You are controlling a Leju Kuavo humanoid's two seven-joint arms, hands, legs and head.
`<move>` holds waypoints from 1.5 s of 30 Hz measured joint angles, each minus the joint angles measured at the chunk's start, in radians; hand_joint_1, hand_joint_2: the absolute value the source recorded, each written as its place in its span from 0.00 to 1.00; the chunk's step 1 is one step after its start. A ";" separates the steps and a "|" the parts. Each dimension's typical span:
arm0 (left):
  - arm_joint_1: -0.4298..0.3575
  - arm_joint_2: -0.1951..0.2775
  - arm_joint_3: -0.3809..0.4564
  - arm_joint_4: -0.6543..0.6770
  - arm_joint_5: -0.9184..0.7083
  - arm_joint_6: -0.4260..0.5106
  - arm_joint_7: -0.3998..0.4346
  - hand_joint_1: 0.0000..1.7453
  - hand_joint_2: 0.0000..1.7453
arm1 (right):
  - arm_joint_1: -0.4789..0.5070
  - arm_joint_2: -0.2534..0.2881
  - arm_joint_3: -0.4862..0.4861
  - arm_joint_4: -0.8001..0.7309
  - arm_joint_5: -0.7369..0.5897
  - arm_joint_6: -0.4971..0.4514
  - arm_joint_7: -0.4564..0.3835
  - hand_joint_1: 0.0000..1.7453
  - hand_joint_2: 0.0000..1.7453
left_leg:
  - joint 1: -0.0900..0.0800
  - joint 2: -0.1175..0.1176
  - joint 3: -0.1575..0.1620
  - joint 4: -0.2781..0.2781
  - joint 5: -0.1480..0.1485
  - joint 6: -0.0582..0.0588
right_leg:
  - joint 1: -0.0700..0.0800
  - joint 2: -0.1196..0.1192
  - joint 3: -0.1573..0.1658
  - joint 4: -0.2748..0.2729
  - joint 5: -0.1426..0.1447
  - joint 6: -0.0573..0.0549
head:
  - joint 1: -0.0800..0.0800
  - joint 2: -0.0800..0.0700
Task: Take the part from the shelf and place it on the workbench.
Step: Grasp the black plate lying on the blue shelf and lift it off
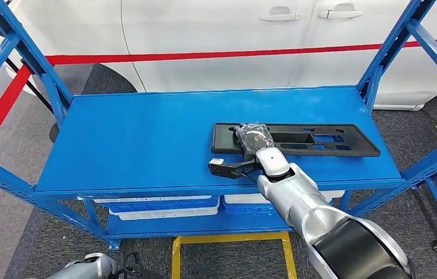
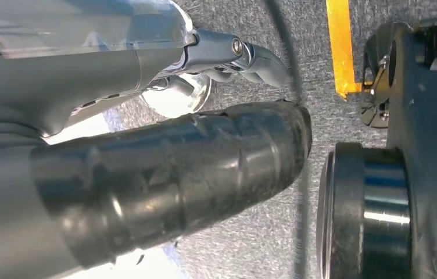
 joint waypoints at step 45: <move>0.021 0.016 0.061 0.000 0.038 0.052 0.048 0.00 1.00 | 0.033 0.022 -0.035 -0.319 -0.028 -0.327 -0.237 1.00 1.00 | 0.003 0.007 0.006 -0.021 0.025 0.019 | -0.006 -0.004 -0.023 0.071 -0.060 0.025 | 0.001 0.000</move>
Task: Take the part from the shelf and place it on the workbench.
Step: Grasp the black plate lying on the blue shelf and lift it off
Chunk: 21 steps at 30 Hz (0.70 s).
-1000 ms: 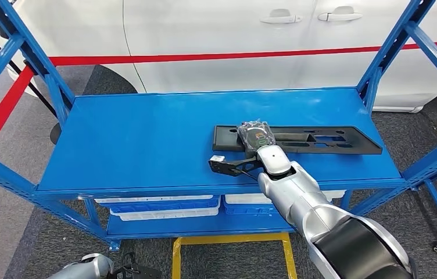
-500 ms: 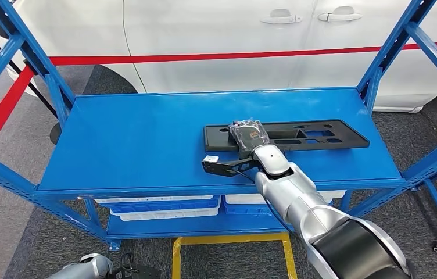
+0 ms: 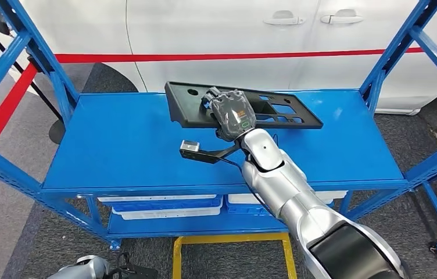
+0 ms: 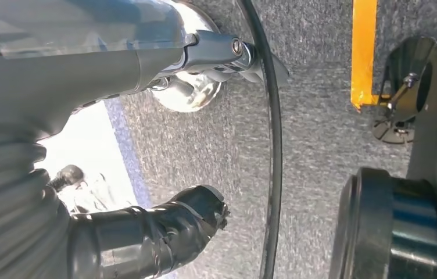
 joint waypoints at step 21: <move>-0.009 -0.008 -0.049 0.000 -0.128 0.058 -0.095 0.00 1.00 | 0.038 -0.061 0.075 -0.170 0.058 -0.069 -0.014 1.00 1.00 | 0.012 -0.002 -0.074 0.242 -0.123 -0.070 | -0.003 -0.008 0.002 -0.067 0.081 -0.046 | -0.001 0.000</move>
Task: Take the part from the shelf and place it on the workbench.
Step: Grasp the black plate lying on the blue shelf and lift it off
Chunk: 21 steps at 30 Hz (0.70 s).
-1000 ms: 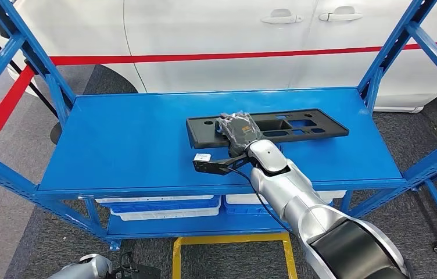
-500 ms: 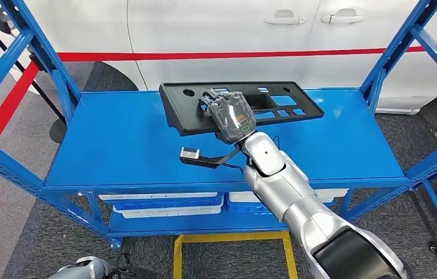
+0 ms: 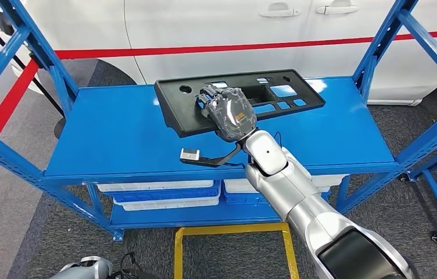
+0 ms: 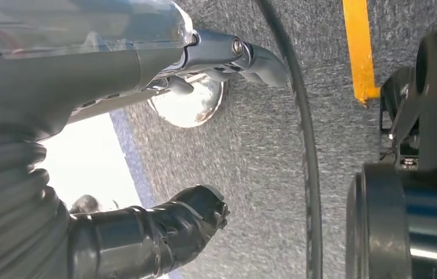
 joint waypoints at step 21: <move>-0.062 -0.028 -0.050 -0.003 -0.120 0.055 -0.070 0.00 1.00 | -0.032 -0.047 0.000 -0.042 -0.023 -0.006 -0.038 1.00 1.00 | -0.020 -0.001 -0.014 -0.215 0.190 0.042 | 0.025 0.002 0.111 -0.001 -0.093 0.005 | 0.000 0.000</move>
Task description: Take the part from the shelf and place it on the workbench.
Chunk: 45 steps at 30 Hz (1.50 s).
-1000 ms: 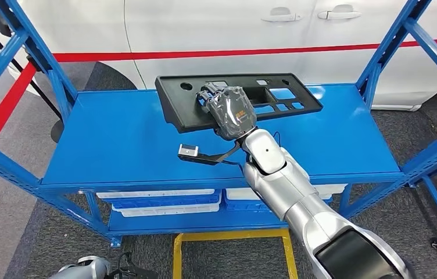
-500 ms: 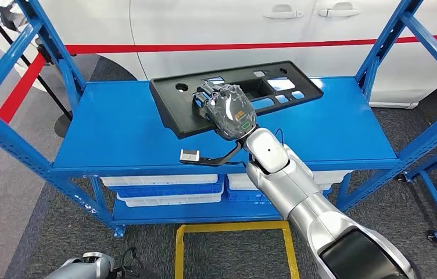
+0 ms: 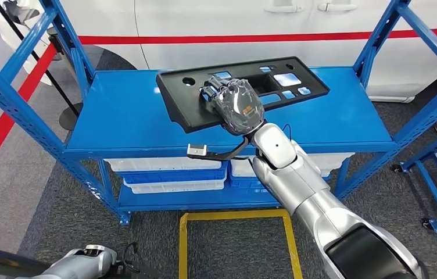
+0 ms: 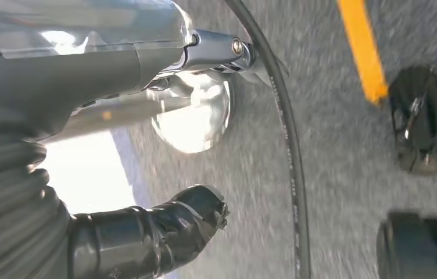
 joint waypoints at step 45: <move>-0.002 -0.010 -0.014 -0.071 -0.251 0.643 0.350 0.00 1.00 | -0.095 -0.098 -0.091 0.107 -0.065 0.002 -0.006 1.00 1.00 | 0.005 -0.006 0.136 0.012 -0.150 -0.021 | -0.014 -0.013 -0.174 -0.004 0.166 0.006 | 0.000 0.000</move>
